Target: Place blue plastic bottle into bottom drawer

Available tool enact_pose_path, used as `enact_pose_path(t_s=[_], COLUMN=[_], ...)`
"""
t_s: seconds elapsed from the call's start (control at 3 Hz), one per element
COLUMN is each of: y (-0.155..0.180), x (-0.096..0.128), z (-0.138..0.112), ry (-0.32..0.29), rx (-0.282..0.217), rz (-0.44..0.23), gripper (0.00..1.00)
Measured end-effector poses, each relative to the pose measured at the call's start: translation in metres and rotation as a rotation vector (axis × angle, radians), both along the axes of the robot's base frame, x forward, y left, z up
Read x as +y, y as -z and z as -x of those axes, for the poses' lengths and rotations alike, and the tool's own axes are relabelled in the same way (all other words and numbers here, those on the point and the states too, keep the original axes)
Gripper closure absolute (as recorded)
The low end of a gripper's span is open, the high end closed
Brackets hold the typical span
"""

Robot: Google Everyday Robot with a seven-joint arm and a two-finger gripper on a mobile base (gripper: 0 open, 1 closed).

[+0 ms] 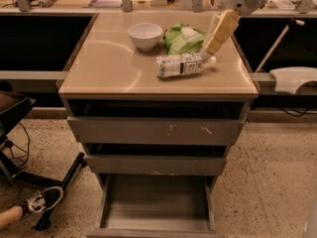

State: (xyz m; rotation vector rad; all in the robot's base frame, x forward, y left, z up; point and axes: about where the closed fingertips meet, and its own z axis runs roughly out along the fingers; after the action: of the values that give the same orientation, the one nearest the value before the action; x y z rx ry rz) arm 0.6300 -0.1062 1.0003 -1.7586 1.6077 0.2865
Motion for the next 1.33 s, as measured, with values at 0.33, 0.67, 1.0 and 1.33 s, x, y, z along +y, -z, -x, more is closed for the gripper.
enact_pose_path(t_s=[0.33, 0.67, 1.0, 1.33], y=[0.000, -0.001, -0.002, -0.002], x=[0.000, 0.001, -0.001, -0.001], z=[0.000, -0.018, -0.075, -0.075], ry=[0.000, 0.003, 0.066, 0.066], rx=[0.000, -0.016, -0.058, -0.057], rz=[0.000, 0.082, 0.188, 0.188], gripper=[0.00, 0.00, 0.00, 0.00])
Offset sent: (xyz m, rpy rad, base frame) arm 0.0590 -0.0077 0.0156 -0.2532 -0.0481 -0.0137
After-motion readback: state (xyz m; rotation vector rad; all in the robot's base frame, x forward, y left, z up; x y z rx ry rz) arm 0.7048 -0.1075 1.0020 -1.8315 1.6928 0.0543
